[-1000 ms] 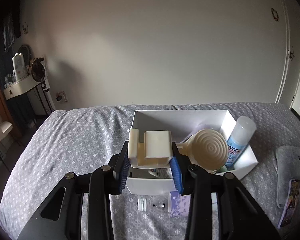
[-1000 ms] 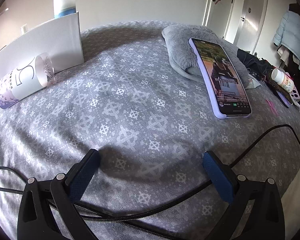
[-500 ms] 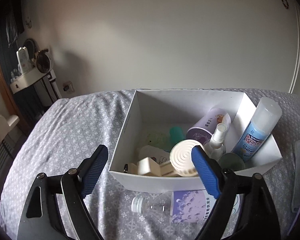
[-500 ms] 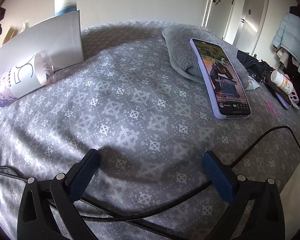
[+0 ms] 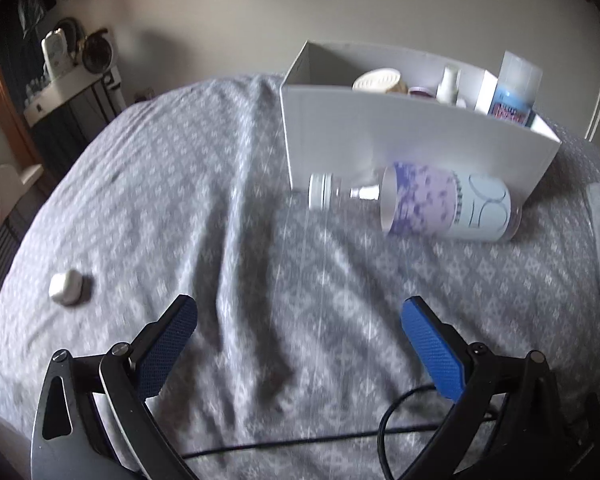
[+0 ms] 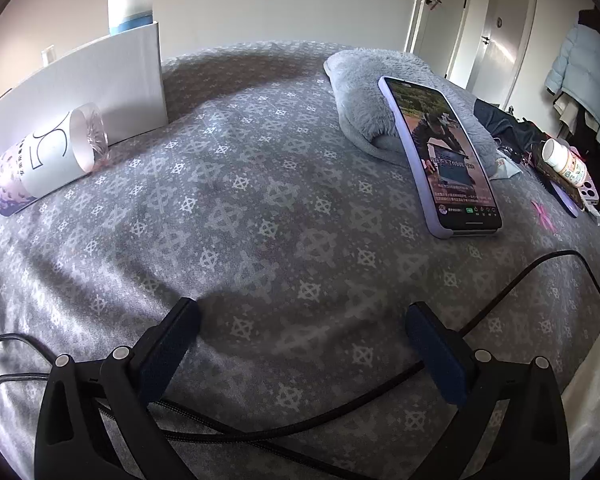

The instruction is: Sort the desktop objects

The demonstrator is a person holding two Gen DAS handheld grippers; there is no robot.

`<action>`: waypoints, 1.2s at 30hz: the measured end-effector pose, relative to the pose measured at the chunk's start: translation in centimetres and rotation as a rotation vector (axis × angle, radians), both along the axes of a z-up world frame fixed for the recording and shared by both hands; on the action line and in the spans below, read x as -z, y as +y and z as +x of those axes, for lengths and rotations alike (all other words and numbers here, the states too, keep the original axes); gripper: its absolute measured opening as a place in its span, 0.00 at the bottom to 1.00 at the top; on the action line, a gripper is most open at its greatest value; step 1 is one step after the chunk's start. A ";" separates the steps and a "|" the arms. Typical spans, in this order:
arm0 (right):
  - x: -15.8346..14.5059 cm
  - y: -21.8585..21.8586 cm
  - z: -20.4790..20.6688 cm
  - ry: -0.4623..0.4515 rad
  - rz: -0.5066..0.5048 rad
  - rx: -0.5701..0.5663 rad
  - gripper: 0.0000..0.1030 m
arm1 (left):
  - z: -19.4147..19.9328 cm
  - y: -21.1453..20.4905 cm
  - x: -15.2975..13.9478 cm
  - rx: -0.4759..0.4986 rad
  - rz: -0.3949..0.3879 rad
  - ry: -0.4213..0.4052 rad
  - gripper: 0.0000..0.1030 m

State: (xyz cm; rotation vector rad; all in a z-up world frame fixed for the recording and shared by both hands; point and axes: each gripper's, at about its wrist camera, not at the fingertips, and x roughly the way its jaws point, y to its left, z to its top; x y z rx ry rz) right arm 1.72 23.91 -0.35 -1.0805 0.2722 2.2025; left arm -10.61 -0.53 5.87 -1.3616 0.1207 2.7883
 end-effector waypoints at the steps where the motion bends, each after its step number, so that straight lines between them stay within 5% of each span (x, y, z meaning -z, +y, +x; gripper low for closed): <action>1: 0.0 0.0 0.0 0.001 0.000 0.000 1.00 | 0.4 -0.1 0.8 -0.017 0.008 -0.018 0.99; 6: 0.0 0.0 0.0 0.001 0.001 0.000 1.00 | 1.2 -0.3 3.5 -0.052 0.006 -0.075 0.99; 19: 0.0 -0.1 0.1 -0.003 0.006 0.000 1.00 | 1.5 0.7 4.8 -0.028 0.069 -0.085 0.99; 25: -0.1 -0.1 0.1 -0.005 0.009 0.000 1.00 | 2.6 2.1 6.0 -0.048 -0.027 0.032 1.00; 36: -0.1 -0.1 0.0 -0.005 0.008 0.001 1.00 | 2.7 1.7 6.1 -0.053 -0.015 0.032 1.00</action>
